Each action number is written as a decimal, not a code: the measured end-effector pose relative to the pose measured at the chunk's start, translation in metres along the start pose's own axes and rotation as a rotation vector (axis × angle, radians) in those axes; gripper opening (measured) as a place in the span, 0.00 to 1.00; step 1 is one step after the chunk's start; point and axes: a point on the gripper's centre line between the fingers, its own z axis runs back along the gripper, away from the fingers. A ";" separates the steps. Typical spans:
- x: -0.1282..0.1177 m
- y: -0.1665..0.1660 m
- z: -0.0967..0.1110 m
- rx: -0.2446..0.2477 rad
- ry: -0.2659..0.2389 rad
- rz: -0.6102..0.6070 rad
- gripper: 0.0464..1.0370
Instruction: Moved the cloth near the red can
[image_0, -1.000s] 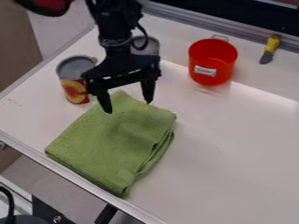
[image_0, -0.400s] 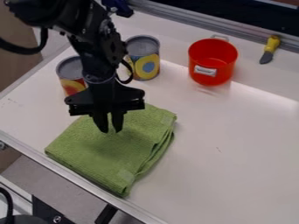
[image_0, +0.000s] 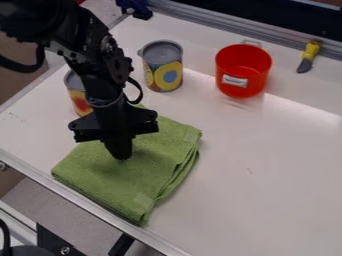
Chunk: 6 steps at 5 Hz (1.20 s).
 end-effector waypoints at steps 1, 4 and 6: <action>-0.003 -0.002 -0.007 0.017 0.004 -0.002 0.01; -0.019 -0.029 -0.012 -0.016 0.055 -0.016 0.01; -0.036 -0.060 -0.008 -0.050 0.094 0.015 0.01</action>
